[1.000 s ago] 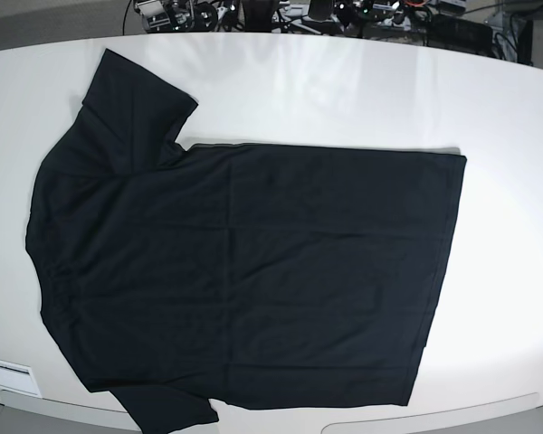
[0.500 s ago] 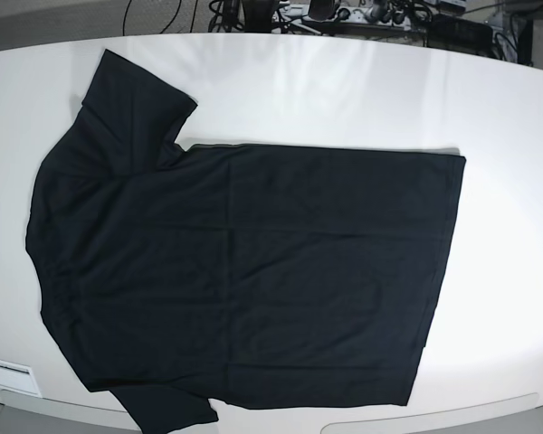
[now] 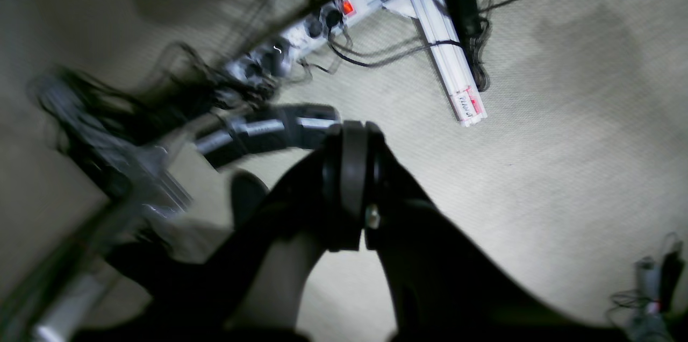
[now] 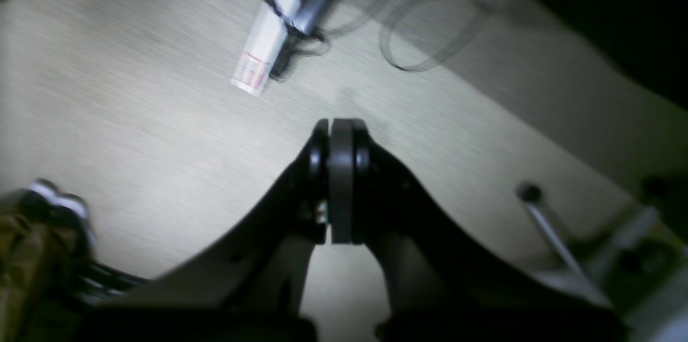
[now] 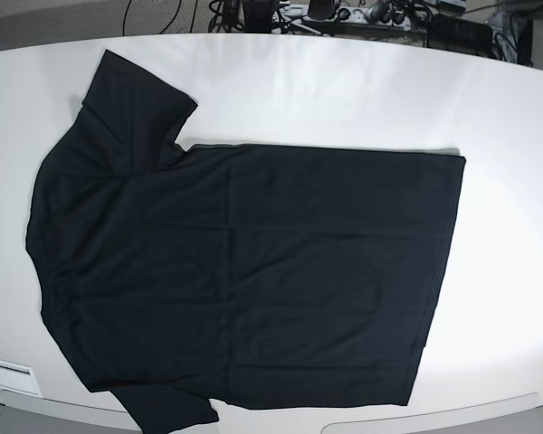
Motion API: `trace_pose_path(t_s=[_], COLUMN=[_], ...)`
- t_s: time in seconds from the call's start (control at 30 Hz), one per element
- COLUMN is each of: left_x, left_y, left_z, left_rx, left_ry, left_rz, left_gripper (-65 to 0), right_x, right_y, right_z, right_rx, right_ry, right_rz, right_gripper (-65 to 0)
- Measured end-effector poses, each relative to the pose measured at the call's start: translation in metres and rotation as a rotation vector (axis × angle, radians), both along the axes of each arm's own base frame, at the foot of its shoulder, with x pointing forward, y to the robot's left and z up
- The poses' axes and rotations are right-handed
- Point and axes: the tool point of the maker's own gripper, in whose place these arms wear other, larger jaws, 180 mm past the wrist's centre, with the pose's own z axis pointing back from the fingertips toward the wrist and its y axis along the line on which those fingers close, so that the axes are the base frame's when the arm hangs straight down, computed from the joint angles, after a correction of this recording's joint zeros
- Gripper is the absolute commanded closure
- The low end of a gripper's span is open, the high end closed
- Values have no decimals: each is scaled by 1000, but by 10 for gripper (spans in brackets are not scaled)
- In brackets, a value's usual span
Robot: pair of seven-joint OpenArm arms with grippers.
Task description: Fold the T-shirt properly
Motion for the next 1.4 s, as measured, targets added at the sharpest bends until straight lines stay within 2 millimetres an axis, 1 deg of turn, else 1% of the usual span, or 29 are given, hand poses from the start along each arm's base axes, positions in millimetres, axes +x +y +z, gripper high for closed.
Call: trace_pose_path(t_s=[0.03,0.07,0.17,0.2,0.27,0.33,0.4,0.47,0.57,0.63,0.67,0.73,0.8,0.9,0.97,1.03,1.07,1.1,1.17,1.2,1.23,1.27,1.33,1.4], left_x=[7,15,39,49,74,94,107,122,155,182,192,204,221,244,259,262,262,261,259,263,267,269,267,265], left_y=[-1,-1,1,0,-5,-4,2,2,-2,3,3,6,15,29,44,51,50,48,45,43,43,43,40,36], left_z=[11,21,48,57,76,90,98,108,119,127,128,120,111,104,101,94,90,87,82,83,84,84,81,78], left_rx=[-2,-5,12,12,0,17,55,63,72,116,124,116,123,110,153,169,152,131,102,90,100,111,124,136], left_ry=[-27,-52,-112,-138,-219,-285,-330,-392,-507,-589,-614,-609,-610,-600,-585,-552,-544,-538,-520,-529,-529,-518,-500,-492], left_rz=[-17,-22,-22,-27,-37,-67,-94,-112,-202,-273,-318,-400,-433,-475,-530,-641,-688,-717,-781,-797,-822,-856,-933,-1016], left_gripper=[0,0,0,0,0,0,0,0,0,0,0,0,0,0,0,0,0,-62,-242,-310,-330,-329,-329,-329], right_x=[7,18,61,71,84,96,109,118,134,148,161,188,205,229,239,239,238,238,235,234,234,233,231,231], right_y=[1,1,-3,-6,-13,-21,-29,-34,-36,-36,-36,-31,-24,-17,-14,-14,-14,-12,-5,-4,-3,-4,-5,-5], right_z=[8,15,35,42,52,62,69,74,83,84,85,92,96,104,109,109,108,108,107,107,107,105,101,101], right_rx=[-5,-11,-34,-44,-75,-101,-118,-117,-87,-74,-64,-22,14,57,66,67,66,80,121,125,131,133,129,129], right_ry=[-25,-62,-200,-228,-265,-306,-354,-402,-488,-516,-548,-626,-668,-731,-771,-767,-761,-758,-744,-740,-737,-735,-719,-720], right_rz=[-5,-3,-15,-14,-9,-12,-17,4,80,99,85,74,88,88,93,98,100,97,105,109,109,107,106,106], right_gripper=[0,0,0,0,0,0,0,0,0,0,0,0,0,0,0,0,0,0,0,0,0,0,0,0])
